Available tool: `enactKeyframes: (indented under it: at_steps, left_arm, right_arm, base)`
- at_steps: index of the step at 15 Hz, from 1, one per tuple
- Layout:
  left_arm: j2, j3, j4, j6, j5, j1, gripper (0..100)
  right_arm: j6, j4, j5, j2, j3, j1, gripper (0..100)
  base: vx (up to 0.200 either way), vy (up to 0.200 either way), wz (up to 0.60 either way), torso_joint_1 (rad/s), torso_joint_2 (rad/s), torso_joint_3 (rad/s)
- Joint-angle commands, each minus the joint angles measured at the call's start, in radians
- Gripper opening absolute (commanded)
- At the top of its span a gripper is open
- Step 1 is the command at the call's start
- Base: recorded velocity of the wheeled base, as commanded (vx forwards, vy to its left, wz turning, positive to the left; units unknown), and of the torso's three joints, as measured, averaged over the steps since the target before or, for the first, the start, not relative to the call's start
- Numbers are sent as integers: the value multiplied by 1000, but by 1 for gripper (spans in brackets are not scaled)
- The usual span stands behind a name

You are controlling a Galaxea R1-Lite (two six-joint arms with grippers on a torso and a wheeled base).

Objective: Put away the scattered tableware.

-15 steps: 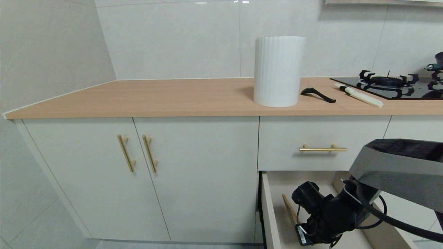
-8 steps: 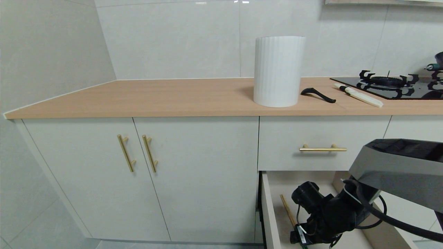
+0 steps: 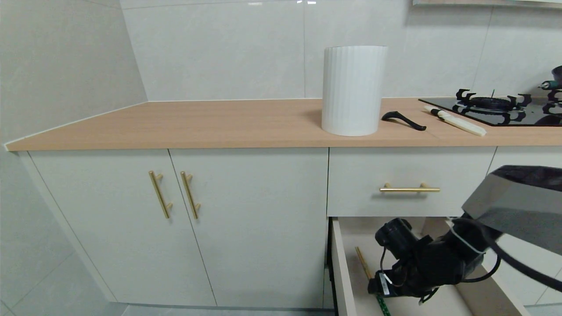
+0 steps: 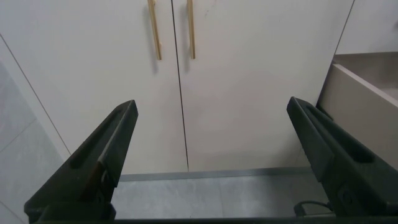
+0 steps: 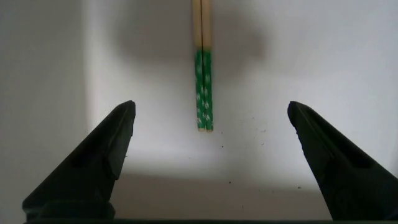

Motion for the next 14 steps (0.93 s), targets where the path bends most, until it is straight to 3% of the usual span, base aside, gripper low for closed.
enactKeyframes:
  at_steps: [1, 7, 14]
  left_arm:
    - [1, 0, 0, 0, 0, 0, 100]
    - [1, 0, 0, 0, 0, 0, 100]
    - [1, 0, 0, 0, -2, 0, 100]
  right_arm:
    - [1, 3, 0, -278, 37, -46, 100]
    - [-71, 49, 2, -586, 38, -131, 100]
    - [-128, 52, 2, -691, 40, -155, 100]
  base:
    - [0, 0, 0, 0, 0, 0]
    - [0, 0, 0, 0, 0, 0]
    - [0, 0, 0, 13, -62, -43]
